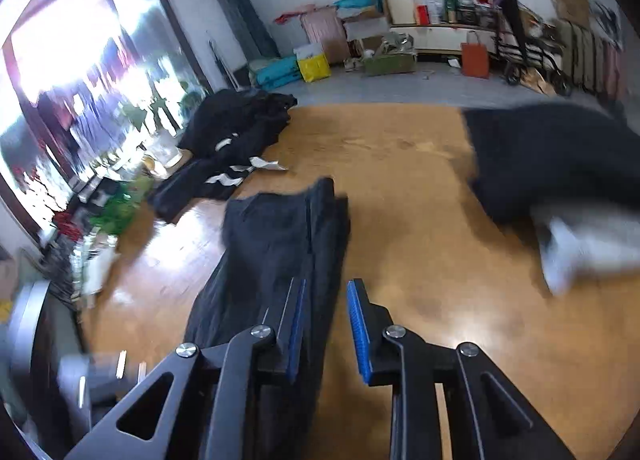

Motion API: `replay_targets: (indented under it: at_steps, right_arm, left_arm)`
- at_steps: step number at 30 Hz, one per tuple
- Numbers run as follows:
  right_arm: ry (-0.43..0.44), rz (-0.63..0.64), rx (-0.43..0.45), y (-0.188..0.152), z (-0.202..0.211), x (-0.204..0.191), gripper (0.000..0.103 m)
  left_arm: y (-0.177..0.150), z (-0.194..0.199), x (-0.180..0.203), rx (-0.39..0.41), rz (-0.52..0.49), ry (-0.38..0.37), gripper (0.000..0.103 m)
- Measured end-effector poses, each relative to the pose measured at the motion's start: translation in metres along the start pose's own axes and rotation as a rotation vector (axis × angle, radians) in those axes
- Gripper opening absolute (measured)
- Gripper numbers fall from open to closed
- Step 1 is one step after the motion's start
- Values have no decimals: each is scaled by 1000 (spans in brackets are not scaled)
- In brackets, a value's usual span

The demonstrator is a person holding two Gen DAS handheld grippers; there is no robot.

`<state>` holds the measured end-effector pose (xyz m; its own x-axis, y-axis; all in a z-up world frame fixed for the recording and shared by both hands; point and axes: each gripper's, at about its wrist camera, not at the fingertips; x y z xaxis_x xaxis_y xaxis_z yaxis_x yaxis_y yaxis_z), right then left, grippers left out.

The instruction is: Fold clothes

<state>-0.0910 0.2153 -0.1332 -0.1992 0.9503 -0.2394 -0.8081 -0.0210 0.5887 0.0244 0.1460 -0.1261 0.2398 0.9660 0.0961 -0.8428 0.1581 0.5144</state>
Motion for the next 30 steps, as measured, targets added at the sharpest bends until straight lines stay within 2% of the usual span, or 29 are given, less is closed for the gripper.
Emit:
replay_targets:
  at_steps: [3, 5, 8, 11, 13, 16, 20, 23, 26, 30]
  right_arm:
    - [32, 56, -98, 26, -49, -21, 22]
    - [33, 142, -139, 37, -72, -42, 23]
    - [-37, 211, -228, 44, -108, -54, 22]
    - [-130, 175, -235, 53, -130, -42, 22]
    - [-159, 120, -213, 61, -138, -23, 19]
    - [-215, 73, -190, 73, -146, -2, 21]
    - [-165, 21, -162, 79, -135, 5, 23]
    - [-127, 153, -185, 72, -118, -30, 23]
    - [-104, 309, -274, 53, -118, -67, 21]
    - [-201, 378, -366, 36, -143, -86, 20]
  left_arm:
    - [5, -5, -6, -36, 23, -35, 16]
    - [7, -6, -9, -49, 30, -55, 16]
    - [8, -7, -11, -59, 44, -75, 16]
    - [7, -7, -12, -57, 45, -84, 16]
    - [7, -7, -11, -55, 43, -86, 16]
    - [6, -7, -11, -53, 45, -88, 16]
    - [7, -7, -17, -60, 81, -121, 16]
    - [10, -9, -22, -84, 119, -145, 16]
    - [15, -11, -25, -123, 155, -155, 16]
    - [25, -18, -33, -204, 208, -184, 16]
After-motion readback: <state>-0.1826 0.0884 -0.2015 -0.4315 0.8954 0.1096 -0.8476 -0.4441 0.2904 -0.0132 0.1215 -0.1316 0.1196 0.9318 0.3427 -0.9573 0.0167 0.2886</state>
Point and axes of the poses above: each gripper's, at about its wrist camera, not at the fingertips, and z roughly against the way its jaws point, x to its right, y to its top, and after that the axes turned 1 degree about -x, right-handed
